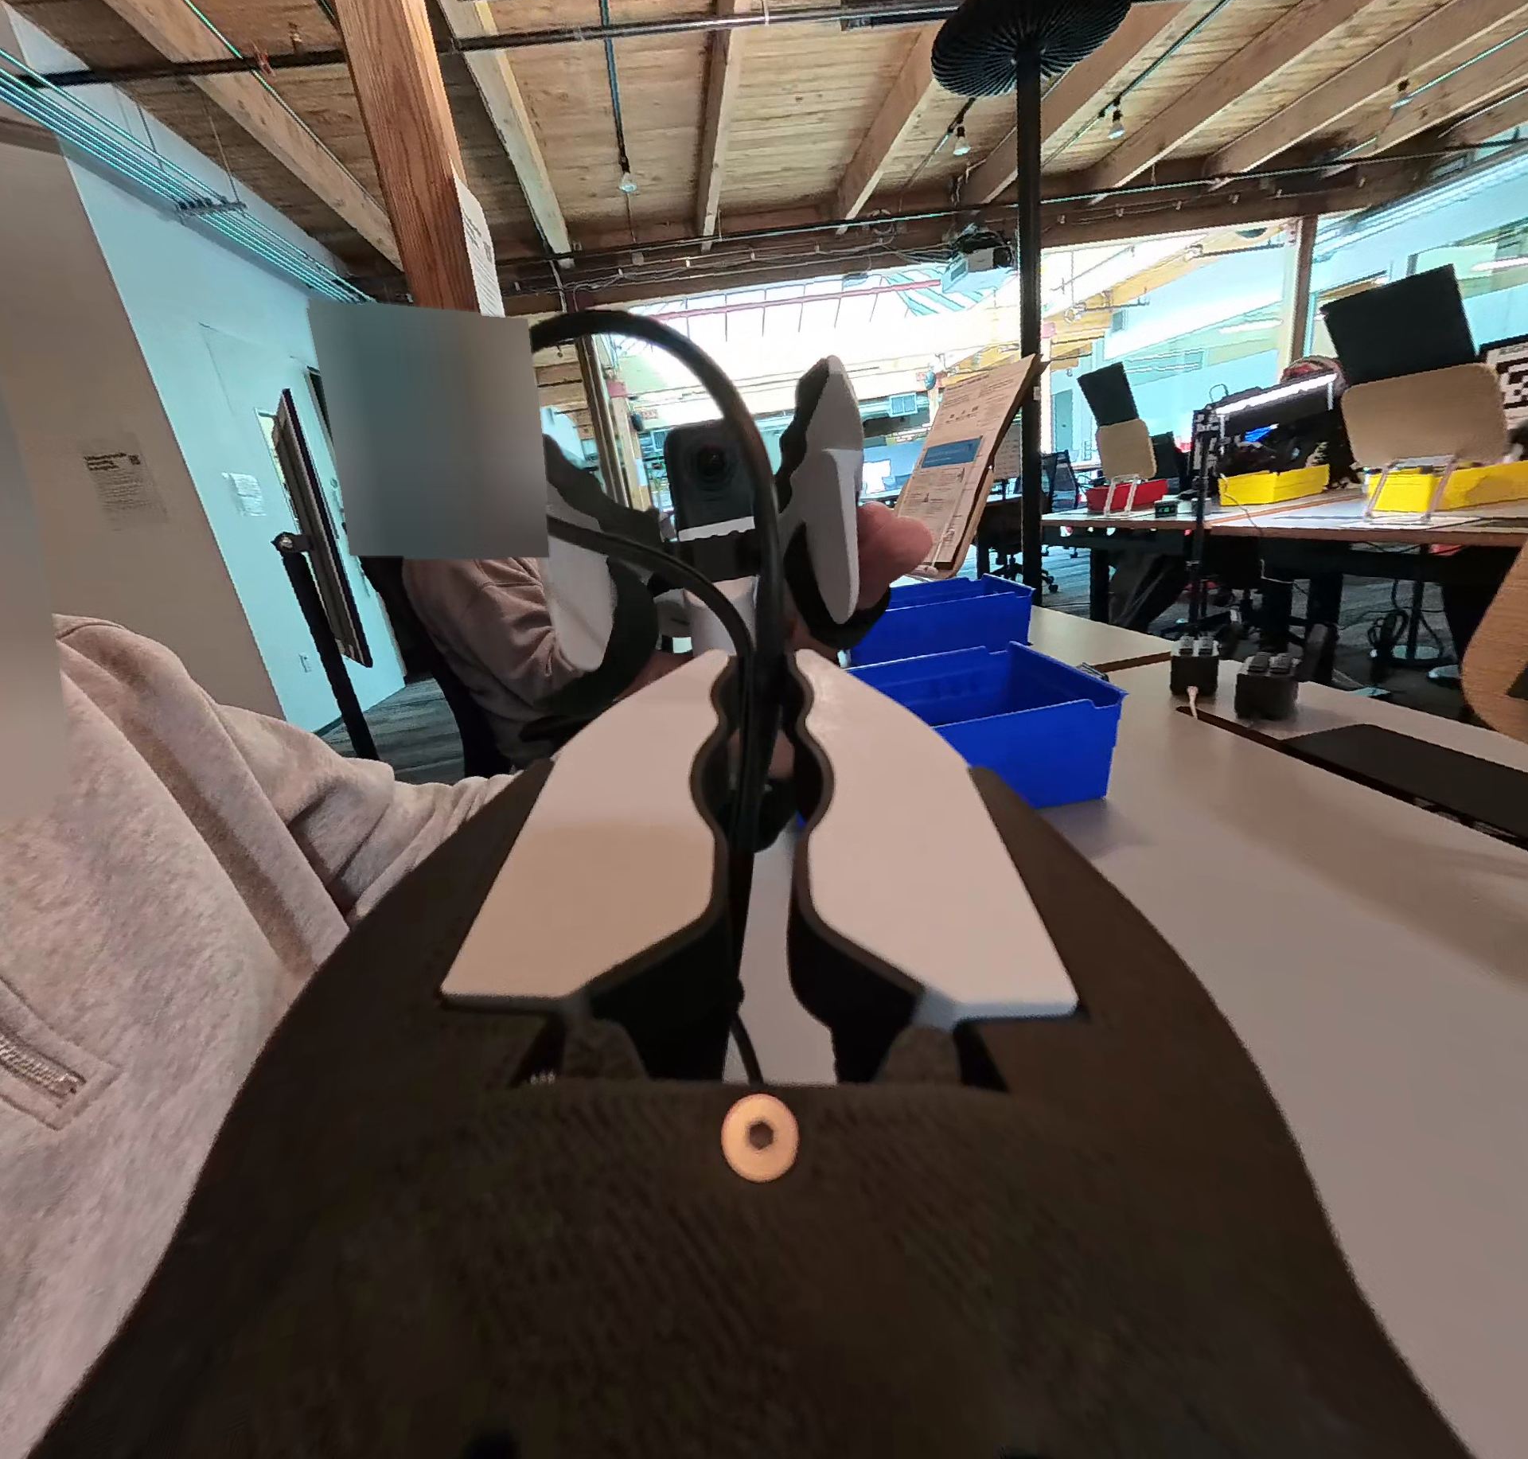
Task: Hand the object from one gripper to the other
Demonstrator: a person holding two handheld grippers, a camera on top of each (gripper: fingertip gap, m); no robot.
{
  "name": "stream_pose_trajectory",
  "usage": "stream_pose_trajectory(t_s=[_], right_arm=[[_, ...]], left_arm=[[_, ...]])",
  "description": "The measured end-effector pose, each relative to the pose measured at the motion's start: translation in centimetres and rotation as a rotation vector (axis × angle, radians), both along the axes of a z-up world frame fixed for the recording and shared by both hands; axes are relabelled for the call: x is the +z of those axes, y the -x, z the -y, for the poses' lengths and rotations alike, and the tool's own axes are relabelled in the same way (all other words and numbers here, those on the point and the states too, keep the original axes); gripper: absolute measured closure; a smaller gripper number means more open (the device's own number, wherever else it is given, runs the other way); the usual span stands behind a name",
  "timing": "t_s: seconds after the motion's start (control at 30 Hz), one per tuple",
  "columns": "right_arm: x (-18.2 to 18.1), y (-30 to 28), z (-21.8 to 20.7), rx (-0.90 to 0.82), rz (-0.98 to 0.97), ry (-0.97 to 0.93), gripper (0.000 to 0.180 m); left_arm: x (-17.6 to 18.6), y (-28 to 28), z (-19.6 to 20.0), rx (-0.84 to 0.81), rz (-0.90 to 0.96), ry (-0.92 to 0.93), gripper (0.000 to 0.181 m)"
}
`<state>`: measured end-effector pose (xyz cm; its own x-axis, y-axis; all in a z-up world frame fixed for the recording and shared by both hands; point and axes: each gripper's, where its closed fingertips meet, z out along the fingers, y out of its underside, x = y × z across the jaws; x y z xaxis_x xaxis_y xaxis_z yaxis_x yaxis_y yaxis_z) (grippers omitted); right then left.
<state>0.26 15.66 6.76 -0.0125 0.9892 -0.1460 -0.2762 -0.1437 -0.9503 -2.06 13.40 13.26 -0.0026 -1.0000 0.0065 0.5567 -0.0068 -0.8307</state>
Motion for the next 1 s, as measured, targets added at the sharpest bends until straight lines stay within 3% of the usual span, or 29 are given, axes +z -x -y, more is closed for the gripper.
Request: stream_pose_trajectory(t_s=[0.03,0.47,1.0], right_arm=[[0.0,0.0,0.1,0.004,-0.001,0.001,0.169],[-0.2,0.3,0.6,0.051,-0.017,0.019,0.17],[-1.3,1.6,1.7,0.174,0.007,0.103,0.169]], left_arm=[[-0.1,-0.1,0.1,0.001,-0.007,-0.008,0.099],[0.2,-0.1,0.5,0.082,-0.02,-0.094,0.089],[0.7,0.5,0.9,0.083,0.004,-0.12,0.107]])
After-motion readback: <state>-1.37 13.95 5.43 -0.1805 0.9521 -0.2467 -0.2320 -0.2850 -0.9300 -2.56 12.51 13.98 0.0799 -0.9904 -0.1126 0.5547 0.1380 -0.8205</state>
